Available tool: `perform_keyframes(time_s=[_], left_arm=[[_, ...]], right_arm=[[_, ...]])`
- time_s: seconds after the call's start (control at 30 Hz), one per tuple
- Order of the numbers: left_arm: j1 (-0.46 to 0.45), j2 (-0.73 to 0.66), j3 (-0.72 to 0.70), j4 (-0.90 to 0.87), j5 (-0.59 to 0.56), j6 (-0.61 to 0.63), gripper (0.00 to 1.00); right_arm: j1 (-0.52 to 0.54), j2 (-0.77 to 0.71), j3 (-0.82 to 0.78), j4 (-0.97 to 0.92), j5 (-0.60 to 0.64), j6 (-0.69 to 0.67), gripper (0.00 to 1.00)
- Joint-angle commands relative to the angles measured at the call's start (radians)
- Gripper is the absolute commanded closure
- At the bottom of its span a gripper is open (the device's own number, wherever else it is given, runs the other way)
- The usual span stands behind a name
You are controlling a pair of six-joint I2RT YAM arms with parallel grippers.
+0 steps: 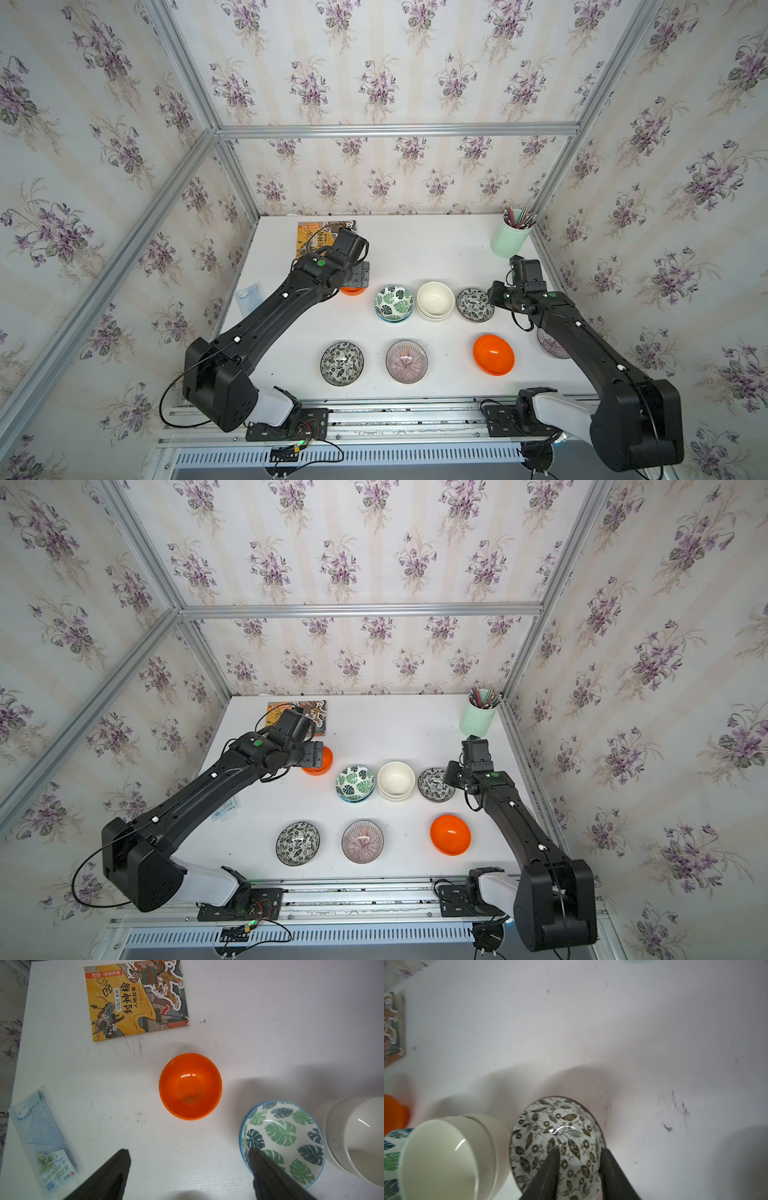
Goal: Stack the bowls
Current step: Place the bowl at the center of the board, then pick up the bowl from the center of the board.
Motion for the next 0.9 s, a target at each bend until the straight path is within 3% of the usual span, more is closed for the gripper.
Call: perform_keyframes(time_s=[0.0,0.13,0.3,0.53,0.7,0.87], left_arm=[[0.000,-0.010,-0.011,-0.007,-0.025,-0.011,0.07],[0.000,-0.013,-0.020,-0.019,-0.034,-0.024,0.07],[0.007,-0.053,-0.050,-0.026,-0.054,-0.041,0.07],[0.146,-0.089,-0.081,-0.051,-0.007,-0.115,0.07],[0.185,-0.111,-0.095,-0.051,0.006,-0.125,0.06],[0.207,-0.140,-0.105,-0.055,0.007,-0.123,0.06]], right_arm=[[0.167,-0.009,0.050,-0.017,0.024,-0.001,0.61],[0.519,0.052,0.103,-0.014,0.101,0.016,0.59],[0.768,0.146,0.099,0.077,0.097,0.017,0.58],[0.948,0.366,0.202,0.266,0.036,0.023,0.58],[1.014,0.557,0.379,0.228,0.041,-0.011,0.58],[1.032,0.678,0.458,0.210,0.039,-0.017,0.57]])
